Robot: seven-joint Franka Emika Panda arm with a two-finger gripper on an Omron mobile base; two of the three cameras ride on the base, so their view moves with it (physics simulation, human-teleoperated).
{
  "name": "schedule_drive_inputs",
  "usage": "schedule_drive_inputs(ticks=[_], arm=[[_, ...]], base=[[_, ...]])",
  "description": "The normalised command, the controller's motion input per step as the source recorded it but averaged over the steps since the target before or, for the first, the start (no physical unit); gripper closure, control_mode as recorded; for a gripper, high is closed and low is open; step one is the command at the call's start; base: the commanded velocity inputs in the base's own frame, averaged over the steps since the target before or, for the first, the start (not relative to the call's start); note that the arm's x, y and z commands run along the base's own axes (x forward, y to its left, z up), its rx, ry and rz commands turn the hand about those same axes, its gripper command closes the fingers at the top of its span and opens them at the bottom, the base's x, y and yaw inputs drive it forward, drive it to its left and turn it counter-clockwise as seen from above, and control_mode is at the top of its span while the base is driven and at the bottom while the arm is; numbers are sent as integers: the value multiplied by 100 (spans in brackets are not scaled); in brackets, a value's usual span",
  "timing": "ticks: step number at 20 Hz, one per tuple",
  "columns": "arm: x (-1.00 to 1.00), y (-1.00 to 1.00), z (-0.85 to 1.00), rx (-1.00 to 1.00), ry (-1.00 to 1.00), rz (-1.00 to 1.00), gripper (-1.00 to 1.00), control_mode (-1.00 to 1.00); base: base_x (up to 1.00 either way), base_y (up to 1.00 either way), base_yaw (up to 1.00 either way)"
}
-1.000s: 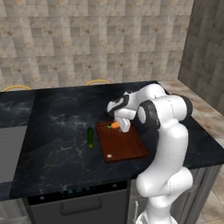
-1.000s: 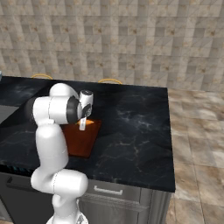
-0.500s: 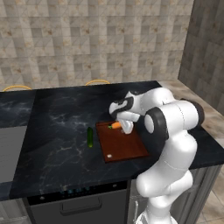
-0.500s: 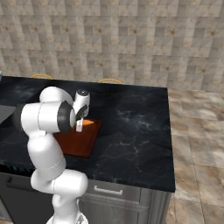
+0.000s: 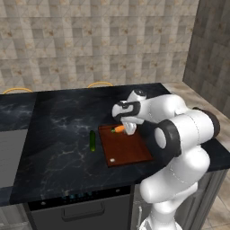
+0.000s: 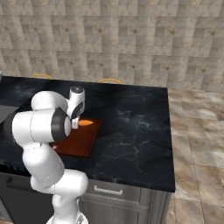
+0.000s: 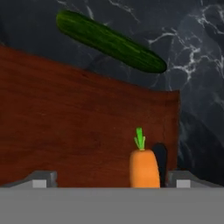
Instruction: Place the two vegetables and bowl onto the tray for setting up a vegetable dip station.
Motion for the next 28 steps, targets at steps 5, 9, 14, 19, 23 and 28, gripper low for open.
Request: schedule_drive_inputs(ticks=[5, 9, 14, 19, 23, 28], arm=[[-30, 31, 31, 0, 0, -22, -100, -100], [-26, 38, 24, 0, 0, -31, -100, -100], [-18, 41, 11, 0, 0, -35, -100, -100], [-2, 17, 4, 2, 0, -33, -100, -100], [0, 13, -1, 3, -1, -35, -100, -100], [0, 4, 0, 7, -2, -33, -100, -100]], base=[[0, 0, 0], [0, 0, 0], [0, 0, 0], [0, 0, 0], [0, 0, 0], [0, 0, 0]])
